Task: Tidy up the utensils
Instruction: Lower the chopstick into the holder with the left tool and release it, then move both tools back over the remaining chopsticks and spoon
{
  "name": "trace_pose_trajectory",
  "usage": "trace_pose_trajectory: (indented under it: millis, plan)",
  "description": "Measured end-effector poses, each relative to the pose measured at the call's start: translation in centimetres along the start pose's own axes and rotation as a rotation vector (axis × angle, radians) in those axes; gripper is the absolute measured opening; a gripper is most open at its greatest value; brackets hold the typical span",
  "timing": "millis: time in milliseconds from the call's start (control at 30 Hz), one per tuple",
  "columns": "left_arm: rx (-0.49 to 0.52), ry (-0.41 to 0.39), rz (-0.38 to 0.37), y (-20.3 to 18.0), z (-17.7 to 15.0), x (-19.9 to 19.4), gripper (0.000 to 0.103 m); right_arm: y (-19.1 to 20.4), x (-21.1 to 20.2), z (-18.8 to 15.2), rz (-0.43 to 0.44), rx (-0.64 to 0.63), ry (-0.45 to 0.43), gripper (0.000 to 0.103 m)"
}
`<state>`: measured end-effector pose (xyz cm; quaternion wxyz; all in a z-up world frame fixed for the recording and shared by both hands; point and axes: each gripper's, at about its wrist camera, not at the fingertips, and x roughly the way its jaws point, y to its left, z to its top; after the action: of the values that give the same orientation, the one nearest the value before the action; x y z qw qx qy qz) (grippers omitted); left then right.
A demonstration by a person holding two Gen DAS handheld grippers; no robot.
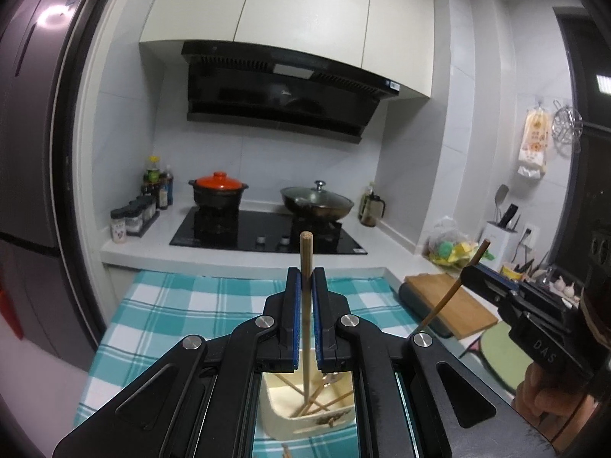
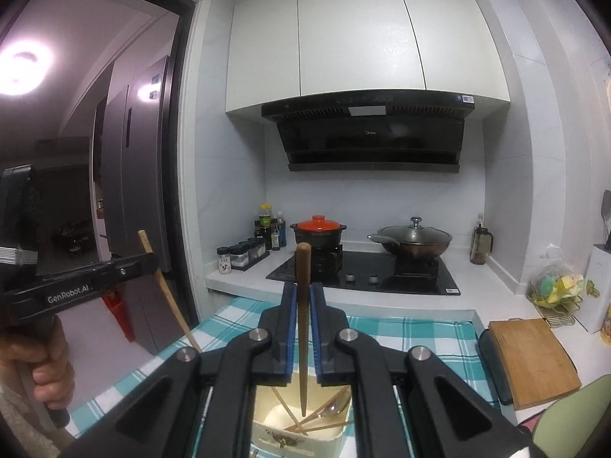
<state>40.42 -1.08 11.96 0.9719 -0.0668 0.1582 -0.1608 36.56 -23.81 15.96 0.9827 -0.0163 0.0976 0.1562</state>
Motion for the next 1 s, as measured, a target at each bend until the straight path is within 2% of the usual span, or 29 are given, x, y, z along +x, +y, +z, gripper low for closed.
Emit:
trace_pose_trajectory:
  millis: [133,467,533,567,600,633,667,733,833,900,1000]
  plan:
    - [-0.023,0.074,0.018,0.3,-1.5,4.2,0.004,0.2,4.0,-1.5,0.017,-0.028,0.053,0.007]
    - [-0.047,0.319,0.056,1.6,-6.9,12.2,0.005,-0.2,13.5,-7.8,0.075,-0.004,0.405,0.007]
    - [-0.065,0.358,0.071,1.9,-7.4,13.0,0.020,-0.6,15.0,-8.8,0.076,0.027,0.455,0.009]
    - [-0.082,0.370,0.080,2.2,-7.4,12.8,0.044,-0.9,15.4,-9.0,0.062,0.047,0.462,0.019]
    - [-0.101,0.363,0.086,2.5,-7.2,12.2,0.058,-1.3,15.4,-8.9,0.053,0.074,0.456,0.026]
    - [-0.113,0.347,0.087,2.8,-7.0,11.3,0.060,-1.6,15.1,-8.7,0.048,0.103,0.433,0.039]
    - [-0.114,0.333,0.083,3.1,-6.6,10.1,0.062,-1.9,14.5,-8.3,0.040,0.129,0.403,0.042]
    - [-0.098,0.331,0.077,3.4,-5.8,8.1,0.064,-2.2,12.6,-7.3,0.038,0.141,0.352,0.042]
    - [-0.070,0.342,0.061,3.9,-5.4,4.4,0.073,-1.9,9.2,-5.5,0.030,0.088,0.298,0.042]
    - [-0.038,0.358,0.029,3.9,-6.1,1.6,0.081,-1.6,6.1,-4.8,0.036,0.052,0.270,0.043]
    - [0.051,0.415,-0.005,3.4,-9.1,-2.5,0.090,-1.3,1.7,-5.5,0.037,-0.001,0.268,0.052]
